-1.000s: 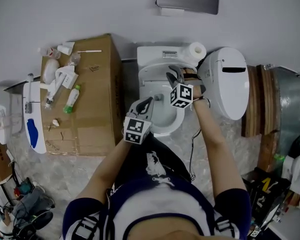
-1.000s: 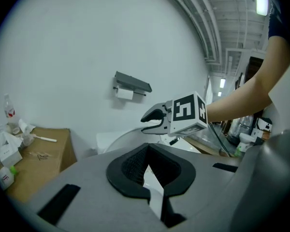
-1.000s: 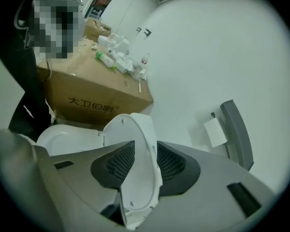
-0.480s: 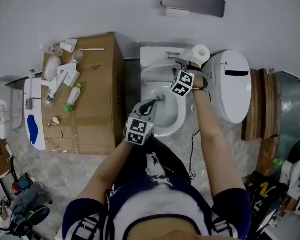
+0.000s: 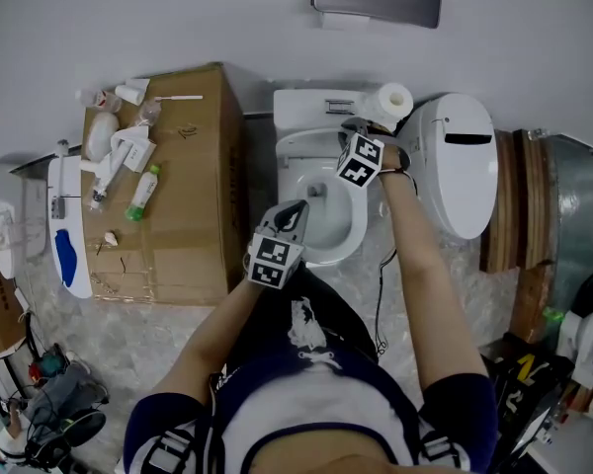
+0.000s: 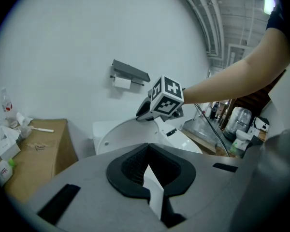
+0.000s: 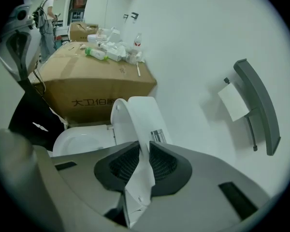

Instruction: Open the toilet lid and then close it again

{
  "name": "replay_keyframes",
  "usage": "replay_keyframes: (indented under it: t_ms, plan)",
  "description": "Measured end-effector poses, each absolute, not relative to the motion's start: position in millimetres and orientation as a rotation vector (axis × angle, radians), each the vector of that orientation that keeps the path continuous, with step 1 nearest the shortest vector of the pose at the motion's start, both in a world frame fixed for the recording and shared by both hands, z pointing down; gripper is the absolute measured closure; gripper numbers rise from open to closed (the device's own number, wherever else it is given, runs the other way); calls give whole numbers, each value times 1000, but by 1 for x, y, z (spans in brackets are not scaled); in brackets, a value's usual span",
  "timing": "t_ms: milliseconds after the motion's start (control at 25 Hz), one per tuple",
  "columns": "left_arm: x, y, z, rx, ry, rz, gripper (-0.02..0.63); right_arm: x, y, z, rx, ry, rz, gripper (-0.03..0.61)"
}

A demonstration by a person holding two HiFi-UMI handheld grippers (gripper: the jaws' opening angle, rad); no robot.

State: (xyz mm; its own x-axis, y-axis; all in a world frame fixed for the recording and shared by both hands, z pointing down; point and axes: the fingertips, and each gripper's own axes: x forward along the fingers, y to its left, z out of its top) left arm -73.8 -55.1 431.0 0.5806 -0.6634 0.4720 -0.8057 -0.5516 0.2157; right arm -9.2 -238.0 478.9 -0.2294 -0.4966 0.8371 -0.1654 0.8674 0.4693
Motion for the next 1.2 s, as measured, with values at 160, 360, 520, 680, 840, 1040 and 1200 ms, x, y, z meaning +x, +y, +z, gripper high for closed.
replay_keyframes:
  t_ms: [160, 360, 520, 680, 840, 1040, 1200]
  plan:
    - [-71, -46, 440, 2393, -1160, 508, 609, -9, -226, 479, 528, -1829, -336, 517]
    - [-71, -39, 447, 2384, -1141, 548, 609, -7, -207, 475, 580, -1907, -339, 517]
    - [-69, -32, 450, 2384, -1124, 566, 609, -6, -192, 478, 590, -1912, -370, 517]
    - [-71, -28, 457, 2383, -1106, 592, 609, -5, -180, 479, 620, -1931, -385, 517]
    - [-73, -23, 466, 2371, -1101, 612, 609, -4, -165, 481, 631, -1945, -393, 517]
    - [-70, -19, 472, 2374, -1073, 639, 609, -3, -148, 483, 658, -1976, -372, 517]
    - [-68, -19, 475, 2374, -1051, 659, 609, -2, -133, 486, 663, -1996, -372, 515]
